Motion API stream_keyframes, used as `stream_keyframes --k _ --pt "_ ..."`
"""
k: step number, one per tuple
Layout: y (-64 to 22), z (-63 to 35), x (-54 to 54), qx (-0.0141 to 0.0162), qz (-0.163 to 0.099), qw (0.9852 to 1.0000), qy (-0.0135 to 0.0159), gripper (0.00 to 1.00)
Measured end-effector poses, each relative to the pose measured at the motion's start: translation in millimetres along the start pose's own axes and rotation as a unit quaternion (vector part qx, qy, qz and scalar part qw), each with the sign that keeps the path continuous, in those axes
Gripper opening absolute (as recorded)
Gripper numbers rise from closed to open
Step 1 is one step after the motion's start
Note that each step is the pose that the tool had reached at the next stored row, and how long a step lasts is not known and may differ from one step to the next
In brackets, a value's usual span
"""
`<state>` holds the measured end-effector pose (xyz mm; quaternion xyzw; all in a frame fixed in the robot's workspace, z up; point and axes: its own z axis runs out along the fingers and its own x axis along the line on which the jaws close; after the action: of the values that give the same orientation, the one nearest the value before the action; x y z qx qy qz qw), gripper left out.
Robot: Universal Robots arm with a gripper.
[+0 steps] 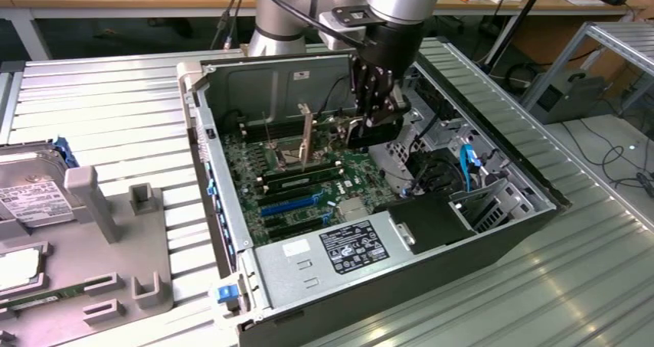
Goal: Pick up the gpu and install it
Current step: 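Insert the gpu into the slot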
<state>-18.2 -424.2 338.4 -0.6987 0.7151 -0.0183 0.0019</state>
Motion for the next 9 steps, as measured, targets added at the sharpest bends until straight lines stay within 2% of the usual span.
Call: stream_keyframes --k 9 --pt "0.2 5.6 -0.1 0.0 0.0 1.0 0.0 0.27"
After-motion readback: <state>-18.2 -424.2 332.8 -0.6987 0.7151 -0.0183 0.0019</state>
